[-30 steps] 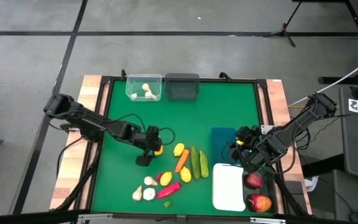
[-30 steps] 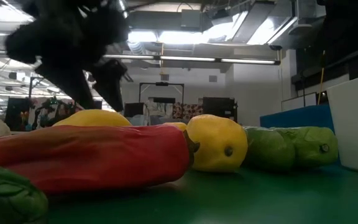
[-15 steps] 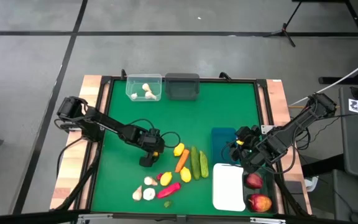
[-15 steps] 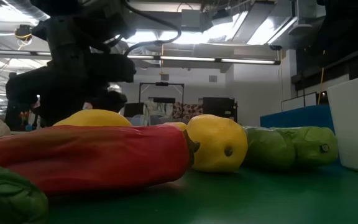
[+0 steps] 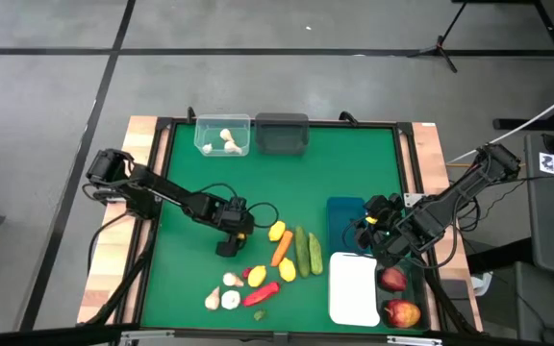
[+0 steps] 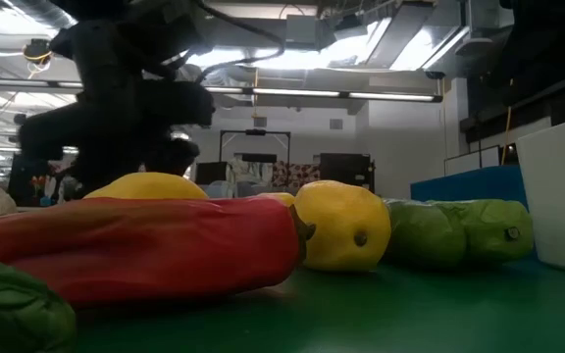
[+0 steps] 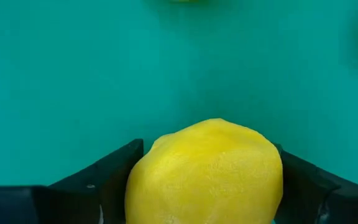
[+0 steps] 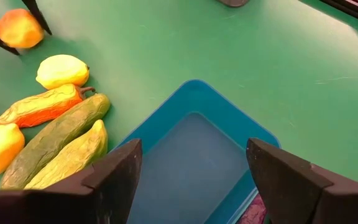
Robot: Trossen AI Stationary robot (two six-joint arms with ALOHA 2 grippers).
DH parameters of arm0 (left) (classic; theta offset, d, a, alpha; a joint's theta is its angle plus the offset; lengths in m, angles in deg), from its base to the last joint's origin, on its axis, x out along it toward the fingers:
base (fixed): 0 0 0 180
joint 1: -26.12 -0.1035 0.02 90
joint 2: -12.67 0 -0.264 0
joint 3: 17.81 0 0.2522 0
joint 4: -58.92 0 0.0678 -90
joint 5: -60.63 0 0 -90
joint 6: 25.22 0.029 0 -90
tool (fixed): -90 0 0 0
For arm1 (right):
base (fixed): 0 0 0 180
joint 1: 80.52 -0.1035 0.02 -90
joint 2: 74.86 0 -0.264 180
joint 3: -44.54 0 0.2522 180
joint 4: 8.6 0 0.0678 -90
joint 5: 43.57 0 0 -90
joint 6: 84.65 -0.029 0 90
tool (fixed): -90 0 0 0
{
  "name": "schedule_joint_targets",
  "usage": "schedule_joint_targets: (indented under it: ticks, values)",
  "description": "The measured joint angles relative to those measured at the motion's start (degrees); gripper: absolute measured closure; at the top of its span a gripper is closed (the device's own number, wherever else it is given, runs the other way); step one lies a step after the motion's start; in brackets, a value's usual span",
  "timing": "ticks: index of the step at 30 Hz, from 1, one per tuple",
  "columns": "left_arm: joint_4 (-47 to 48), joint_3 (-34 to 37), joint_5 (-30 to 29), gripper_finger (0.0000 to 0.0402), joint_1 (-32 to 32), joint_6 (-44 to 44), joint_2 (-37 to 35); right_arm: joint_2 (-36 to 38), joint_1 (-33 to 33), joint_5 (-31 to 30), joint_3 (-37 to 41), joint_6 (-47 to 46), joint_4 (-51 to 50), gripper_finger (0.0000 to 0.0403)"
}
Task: Sort produce into baskets
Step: Put the yellow lemon into the top black bin
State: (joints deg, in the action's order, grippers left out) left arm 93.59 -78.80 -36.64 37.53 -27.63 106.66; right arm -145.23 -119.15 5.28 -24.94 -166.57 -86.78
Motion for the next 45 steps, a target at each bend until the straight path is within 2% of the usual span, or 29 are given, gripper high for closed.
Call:
schedule_joint_targets:
  ticks: [4, 7, 11, 13, 17, 21, 24, 26, 29, 36, 40, 45]
  values:
    - [-0.1, -3.9, -7.8, 0.0108, -1.8, 4.1, -0.2, 0.0, 0.0, -0.1, 0.0, 0.0, 0.0, 0.0114]
    - [-1.2, -7.2, -14.6, 0.0104, -5.7, 8.4, -0.2, 0.0, 0.0, -0.7, 0.0, 0.0, 0.0, 0.0114]
    - [-6.9, -10.9, -15.9, 0.0103, -14.4, 14.4, -0.2, 0.0, 0.0, -1.9, 0.0, 0.0, 0.0, 0.0114]
    - [-11.9, -11.8, -15.1, 0.0102, -19.6, 16.2, -0.2, 0.0, 0.0, -2.4, 0.0, 0.0, 0.0, 0.0114]
    - [-19.7, -13.4, -9.1, 0.0102, -30.4, 17.4, -0.2, 0.0, 0.0, -2.2, 0.0, 0.0, 0.0, 0.0114]
    - [-20.9, -15.7, -5.0, 0.0101, -40.2, 14.8, 1.6, 0.0, 0.0, -1.8, 0.0, 0.0, 0.0, 0.0114]
    - [-20.1, -16.8, 1.1, 0.0101, -45.5, 11.7, 4.0, 0.0, 0.0, -1.8, 0.0, 0.1, 0.0, 0.0114]
    - [-20.3, -17.8, 3.4, 0.0101, -47.0, 10.9, 5.6, 0.0, 0.0, -1.8, 0.0, 0.1, 0.0, 0.0114]
    - [-20.2, -18.8, 4.1, 0.0101, -47.3, 11.5, 7.9, 0.0, 0.0, -1.8, 0.0, 0.1, 0.1, 0.0114]
    - [-18.5, -20.6, 4.2, 0.0095, -45.5, 18.6, 11.2, 0.0, 0.0, -1.8, 0.0, 0.1, 0.3, 0.0114]
    - [-18.2, -21.4, 0.4, 0.0078, -45.0, 21.6, 11.1, 0.0, 0.0, -1.8, 0.0, 0.2, 0.2, 0.0114]
    - [-12.1, -25.0, -1.7, 0.0068, -44.9, 22.1, 11.1, 0.0, 0.0, -1.8, 0.0, 0.2, 0.2, 0.0114]
